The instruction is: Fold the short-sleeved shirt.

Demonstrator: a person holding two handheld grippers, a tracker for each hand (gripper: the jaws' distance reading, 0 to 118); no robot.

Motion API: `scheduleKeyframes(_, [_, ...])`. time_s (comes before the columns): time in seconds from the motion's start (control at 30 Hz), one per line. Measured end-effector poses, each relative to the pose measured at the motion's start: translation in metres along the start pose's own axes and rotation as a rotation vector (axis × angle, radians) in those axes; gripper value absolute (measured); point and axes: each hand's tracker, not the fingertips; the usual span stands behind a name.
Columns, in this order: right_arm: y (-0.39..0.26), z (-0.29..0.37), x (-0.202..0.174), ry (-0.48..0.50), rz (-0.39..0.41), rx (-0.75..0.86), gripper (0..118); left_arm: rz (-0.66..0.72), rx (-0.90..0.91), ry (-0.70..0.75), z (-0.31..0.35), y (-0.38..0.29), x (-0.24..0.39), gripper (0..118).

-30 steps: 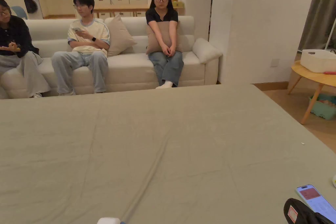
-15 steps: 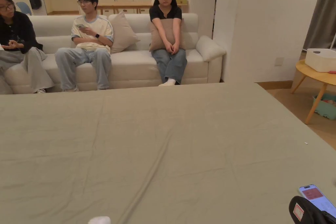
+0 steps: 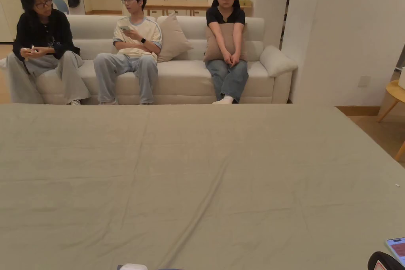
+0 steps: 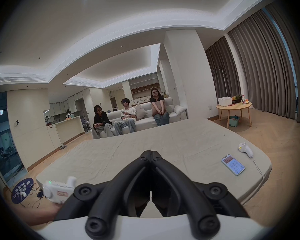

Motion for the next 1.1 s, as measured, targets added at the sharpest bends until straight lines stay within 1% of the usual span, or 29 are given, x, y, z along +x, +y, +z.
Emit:
scheduleKeyframes(0.1, [0.005,0.003,0.004,-0.014,0.008,0.006,0,0.021,-0.028,-0.041,-0.021,-0.006,0.023,0])
scheduleKeyframes(0.17, [0.006,0.003,0.008,-0.026,0.015,0.003,0,-0.026,-0.028,-0.062,-0.034,-0.008,0.045,0])
scheduleKeyframes(0.27, [0.006,0.004,0.01,-0.038,0.015,-0.003,0,-0.073,-0.047,-0.046,-0.058,-0.015,0.075,0])
scheduleKeyframes(0.43, [0.005,0.003,0.007,-0.036,0.026,-0.01,0,-0.026,-0.087,-0.135,-0.089,-0.022,0.086,0])
scheduleKeyframes(0.5, [0.005,0.001,0.004,-0.028,0.043,-0.014,0,-0.055,-0.076,-0.159,-0.079,-0.018,0.087,0])
scheduleKeyframes(0.57, [0.004,-0.001,0.001,-0.018,0.05,-0.015,0,-0.07,0.02,-0.201,-0.053,-0.007,0.085,0])
scheduleKeyframes(0.67, [0.005,-0.006,-0.003,0.001,0.059,-0.016,0,-0.048,0.178,-0.225,0.009,0.024,0.068,0])
scheduleKeyframes(0.77, [0.009,-0.008,-0.007,0.014,0.092,0.004,0,-0.081,0.382,-0.162,0.091,0.06,0.044,0])
scheduleKeyframes(0.83, [0.014,-0.009,-0.008,0.016,0.109,0.02,0,-0.155,0.51,-0.032,0.145,0.075,0.035,0])
scheduleKeyframes(0.9, [0.018,-0.007,-0.011,0.006,0.144,0.047,0,-0.247,0.641,0.13,0.197,0.08,0.024,0])
scheduleKeyframes(0.97, [0.021,-0.005,-0.013,-0.004,0.171,0.064,0,-0.307,0.715,0.261,0.235,0.074,0.017,0])
scheduleKeyframes(1.0, [0.022,-0.003,-0.014,-0.027,0.195,0.068,0,-0.325,0.73,0.328,0.251,0.069,0.014,0])
scheduleKeyframes(1.07, [0.02,0.0,-0.016,-0.043,0.221,0.074,0,-0.308,0.751,0.418,0.274,0.054,0.007,0])
scheduleKeyframes(1.1, [0.018,0.002,-0.017,-0.059,0.237,0.072,0,-0.298,0.758,0.434,0.282,0.045,0.003,0])
